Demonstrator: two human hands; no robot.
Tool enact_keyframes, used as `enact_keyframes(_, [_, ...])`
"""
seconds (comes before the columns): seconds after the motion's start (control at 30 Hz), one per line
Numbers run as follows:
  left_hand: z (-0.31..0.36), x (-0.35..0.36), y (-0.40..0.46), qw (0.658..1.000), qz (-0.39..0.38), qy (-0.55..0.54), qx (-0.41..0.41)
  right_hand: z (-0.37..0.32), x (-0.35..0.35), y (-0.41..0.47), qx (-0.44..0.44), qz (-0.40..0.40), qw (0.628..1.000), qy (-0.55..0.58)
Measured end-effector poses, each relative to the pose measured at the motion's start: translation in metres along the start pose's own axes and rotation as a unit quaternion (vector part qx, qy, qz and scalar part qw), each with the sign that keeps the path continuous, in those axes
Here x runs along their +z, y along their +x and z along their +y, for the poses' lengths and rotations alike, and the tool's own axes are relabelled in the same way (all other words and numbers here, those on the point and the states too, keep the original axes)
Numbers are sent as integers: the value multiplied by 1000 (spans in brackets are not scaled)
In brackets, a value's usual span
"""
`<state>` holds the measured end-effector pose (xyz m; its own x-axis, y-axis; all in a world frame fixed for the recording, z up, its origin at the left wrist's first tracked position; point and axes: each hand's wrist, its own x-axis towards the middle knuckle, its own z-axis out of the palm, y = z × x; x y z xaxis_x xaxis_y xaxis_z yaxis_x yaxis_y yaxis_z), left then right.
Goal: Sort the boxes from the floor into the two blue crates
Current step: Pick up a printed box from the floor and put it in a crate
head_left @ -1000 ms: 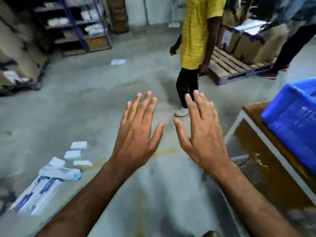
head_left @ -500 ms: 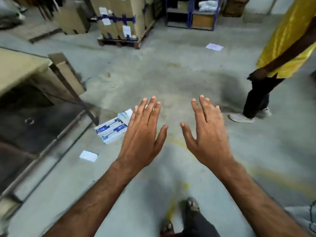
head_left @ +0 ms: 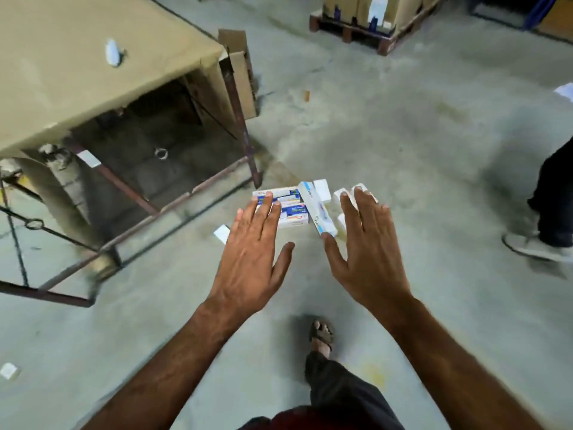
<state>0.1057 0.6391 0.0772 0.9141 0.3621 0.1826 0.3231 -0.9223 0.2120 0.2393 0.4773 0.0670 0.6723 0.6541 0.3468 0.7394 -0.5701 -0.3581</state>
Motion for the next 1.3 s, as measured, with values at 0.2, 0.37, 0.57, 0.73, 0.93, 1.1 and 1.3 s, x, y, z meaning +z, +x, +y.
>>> enact_keyframes(0.2, [-52,26,69,998,-31,9,-51,9,64,83,-22,-51,998,23])
enact_keyframes(0.37, [-92,58,118,995,-69,0,-72,18,119,141,-13,-116,993,12])
enact_keyframes(0.57, [-162,124,186,991,-110,-11,-73,27,213,192,9,-131,991,20])
enact_keyframes(0.73, [-234,194,239,987,-141,-48,-65,47,306,237,79,-176,981,2])
enact_keyframes(0.93, [-321,333,277,971,-211,-56,-95,95,449,258,138,-233,963,-4])
enact_keyframes(1.1, [-373,452,309,948,-254,-81,-177,145,566,253,174,-270,947,12])
enact_keyframes(1.3, [-422,644,324,916,-294,-133,-238,228,743,248,241,-314,918,21])
